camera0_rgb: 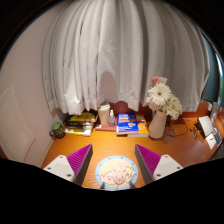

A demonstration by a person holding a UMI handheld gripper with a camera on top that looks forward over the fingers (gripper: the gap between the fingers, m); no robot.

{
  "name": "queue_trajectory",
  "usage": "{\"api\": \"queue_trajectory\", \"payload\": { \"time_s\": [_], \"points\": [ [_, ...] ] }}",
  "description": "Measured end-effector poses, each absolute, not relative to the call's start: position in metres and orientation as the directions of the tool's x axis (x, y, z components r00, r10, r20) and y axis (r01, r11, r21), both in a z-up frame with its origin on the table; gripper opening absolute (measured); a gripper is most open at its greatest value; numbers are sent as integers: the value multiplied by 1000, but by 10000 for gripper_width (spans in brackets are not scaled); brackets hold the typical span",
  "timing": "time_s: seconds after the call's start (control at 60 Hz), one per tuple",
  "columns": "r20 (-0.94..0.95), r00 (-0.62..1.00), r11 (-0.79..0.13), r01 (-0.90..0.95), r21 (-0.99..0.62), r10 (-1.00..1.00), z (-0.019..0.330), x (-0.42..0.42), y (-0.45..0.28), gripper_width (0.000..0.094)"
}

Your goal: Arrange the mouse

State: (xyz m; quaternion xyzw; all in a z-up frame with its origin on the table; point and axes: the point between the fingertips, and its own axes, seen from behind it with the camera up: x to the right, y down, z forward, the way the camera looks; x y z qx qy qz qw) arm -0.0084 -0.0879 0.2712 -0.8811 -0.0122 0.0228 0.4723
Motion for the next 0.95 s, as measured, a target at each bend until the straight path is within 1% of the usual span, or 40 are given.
{"api": "queue_trajectory", "payload": {
  "time_s": [0.1,0.233,0.283,0.583,0.95],
  "points": [
    [-48,997,-512,-15,-859,52,300,-14,-94,851],
    [-69,996,-497,-29,-867,62,317,-16,-102,850],
    [-58,996,-491,-20,-871,62,318,-15,-105,846],
    [-49,997,-528,-11,-849,59,307,-18,-122,846],
    [-39,998,-537,-7,-843,48,301,-24,-128,847]
  ]
}}
